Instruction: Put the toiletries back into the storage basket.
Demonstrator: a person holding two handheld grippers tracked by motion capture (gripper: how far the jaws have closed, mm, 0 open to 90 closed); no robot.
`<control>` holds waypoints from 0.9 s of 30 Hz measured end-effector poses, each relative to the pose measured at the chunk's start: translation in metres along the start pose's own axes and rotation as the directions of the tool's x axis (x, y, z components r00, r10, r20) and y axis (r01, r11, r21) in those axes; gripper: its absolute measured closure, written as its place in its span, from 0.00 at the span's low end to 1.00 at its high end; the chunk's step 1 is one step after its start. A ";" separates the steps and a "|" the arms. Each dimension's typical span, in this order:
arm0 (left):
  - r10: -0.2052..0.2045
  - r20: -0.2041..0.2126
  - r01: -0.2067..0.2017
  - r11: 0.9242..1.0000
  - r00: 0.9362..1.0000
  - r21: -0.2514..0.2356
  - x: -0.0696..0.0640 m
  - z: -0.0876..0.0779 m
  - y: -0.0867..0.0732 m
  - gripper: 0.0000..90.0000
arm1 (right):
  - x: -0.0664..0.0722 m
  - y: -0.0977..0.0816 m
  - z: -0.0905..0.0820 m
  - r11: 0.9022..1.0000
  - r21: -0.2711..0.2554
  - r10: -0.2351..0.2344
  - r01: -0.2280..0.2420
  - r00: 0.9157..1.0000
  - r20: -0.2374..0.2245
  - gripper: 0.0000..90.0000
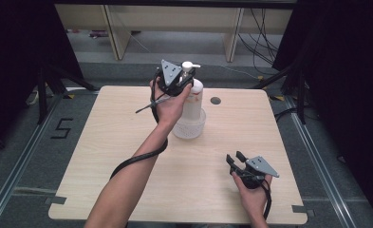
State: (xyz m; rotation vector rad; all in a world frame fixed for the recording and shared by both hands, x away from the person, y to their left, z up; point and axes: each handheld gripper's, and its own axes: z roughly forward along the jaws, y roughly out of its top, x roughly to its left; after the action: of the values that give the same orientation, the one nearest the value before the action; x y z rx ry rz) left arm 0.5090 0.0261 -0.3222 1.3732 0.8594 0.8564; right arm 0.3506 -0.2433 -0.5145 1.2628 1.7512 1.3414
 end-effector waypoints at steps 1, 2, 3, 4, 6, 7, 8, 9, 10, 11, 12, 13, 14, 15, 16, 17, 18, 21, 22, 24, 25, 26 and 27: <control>-0.014 0.005 0.014 1.000 1.000 0.008 -0.001 0.000 -0.001 0.66 | 0.000 0.000 0.000 1.000 0.004 0.008 -0.008 1.000 -0.003 0.60; -0.013 0.005 0.013 1.000 1.000 0.012 -0.001 0.000 -0.001 0.66 | 0.000 0.000 0.000 1.000 0.005 0.008 -0.008 1.000 -0.002 0.60; 0.000 0.000 0.000 1.000 1.000 0.007 0.000 0.001 -0.002 0.66 | 0.000 0.000 0.000 1.000 0.004 0.008 -0.008 1.000 -0.003 0.60; -0.015 0.003 0.015 1.000 1.000 0.012 -0.001 0.001 -0.003 0.66 | 0.000 0.000 0.000 1.000 0.005 0.008 -0.008 1.000 -0.002 0.60; -0.013 0.003 0.013 1.000 1.000 0.018 -0.001 0.001 -0.004 0.66 | 0.000 0.000 0.000 1.000 0.004 0.008 -0.008 1.000 -0.003 0.60; 0.001 -0.002 -0.001 1.000 1.000 0.013 0.000 0.002 -0.004 0.66 | 0.000 0.000 0.000 1.000 0.005 0.008 -0.008 1.000 -0.003 0.60; 0.000 -0.002 0.000 1.000 1.000 0.014 0.000 0.002 -0.004 0.66 | 0.000 0.000 0.000 1.000 -0.001 -0.002 0.002 1.000 0.000 0.60; -0.017 0.002 0.017 1.000 1.000 0.023 -0.001 0.002 -0.006 0.66 | 0.000 0.000 0.000 1.000 0.001 0.001 -0.001 1.000 -0.001 0.60; -0.016 0.002 0.016 1.000 1.000 0.023 -0.001 0.002 -0.006 0.66 | 0.000 0.000 0.000 1.000 0.004 0.008 -0.008 1.000 -0.002 0.60; 0.000 -0.004 0.001 1.000 1.000 0.019 0.000 0.002 -0.006 0.66 | 0.000 0.000 0.000 1.000 0.005 0.008 -0.008 1.000 -0.003 0.60; -0.001 -0.004 0.001 1.000 1.000 0.020 0.000 0.003 -0.007 0.66 | 0.000 0.000 0.000 1.000 0.005 0.009 -0.009 1.000 -0.002 0.60; -0.015 0.000 0.015 1.000 1.000 0.027 -0.001 0.003 -0.009 0.66 | 0.000 0.000 0.000 1.000 0.001 0.009 -0.009 1.000 -0.004 0.60; -0.017 0.000 0.017 0.999 1.000 0.030 -0.001 0.003 -0.009 0.66 | 0.000 0.000 0.000 1.000 0.002 0.010 -0.010 1.000 -0.004 0.60; -0.017 -0.001 0.017 0.999 1.000 0.032 0.000 0.003 -0.010 0.66 | 0.000 0.000 0.000 1.000 0.003 0.009 -0.009 1.000 -0.004 0.60; -0.003 -0.006 0.003 1.000 1.000 0.030 0.001 0.003 -0.011 0.66 | 0.000 0.000 0.000 1.000 0.001 0.002 -0.002 1.000 -0.001 0.60; -0.001 -0.007 0.002 0.999 1.000 0.032 0.001 0.003 -0.012 0.66 | 0.000 0.000 0.000 1.000 0.000 -0.001 0.001 1.000 -0.001 0.60; -0.018 -0.003 0.018 0.999 1.000 0.038 0.000 0.003 -0.013 0.66 | 0.000 0.000 0.000 1.000 0.000 -0.002 0.002 1.000 -0.001 0.60; -0.001 -0.010 0.001 0.999 1.000 0.040 0.001 0.004 -0.015 0.66 | 0.000 0.000 0.000 1.000 0.000 -0.002 0.002 1.000 -0.001 0.60; -0.017 -0.007 0.017 0.999 1.000 0.046 0.000 0.004 -0.017 0.66 | 0.000 0.000 0.000 1.000 0.000 -0.001 0.001 1.000 -0.001 0.60; -0.014 -0.007 0.014 0.999 1.000 0.052 0.000 0.004 -0.019 0.66 | 0.000 0.000 0.000 1.000 0.000 -0.001 0.001 1.000 -0.002 0.60; 0.000 -0.010 0.001 0.999 1.000 0.049 0.001 0.004 -0.020 0.66 | 0.000 0.000 0.000 1.000 0.000 0.000 0.000 1.000 -0.002 0.60; -0.012 -0.006 0.012 0.998 1.000 0.055 0.000 0.004 -0.021 0.66 | 0.001 0.000 0.000 1.000 0.006 0.009 -0.009 1.000 -0.004 0.60; -0.016 -0.005 0.017 0.998 1.000 0.055 0.000 0.005 -0.022 0.66 | 0.001 0.000 -0.001 1.000 0.009 0.012 -0.012 1.000 -0.004 0.60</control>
State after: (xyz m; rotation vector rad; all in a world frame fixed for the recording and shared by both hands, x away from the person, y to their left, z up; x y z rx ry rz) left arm 0.5134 0.0234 -0.3438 1.4105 0.9027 0.8293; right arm 0.3498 -0.2425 -0.5138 1.2782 1.7568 1.3458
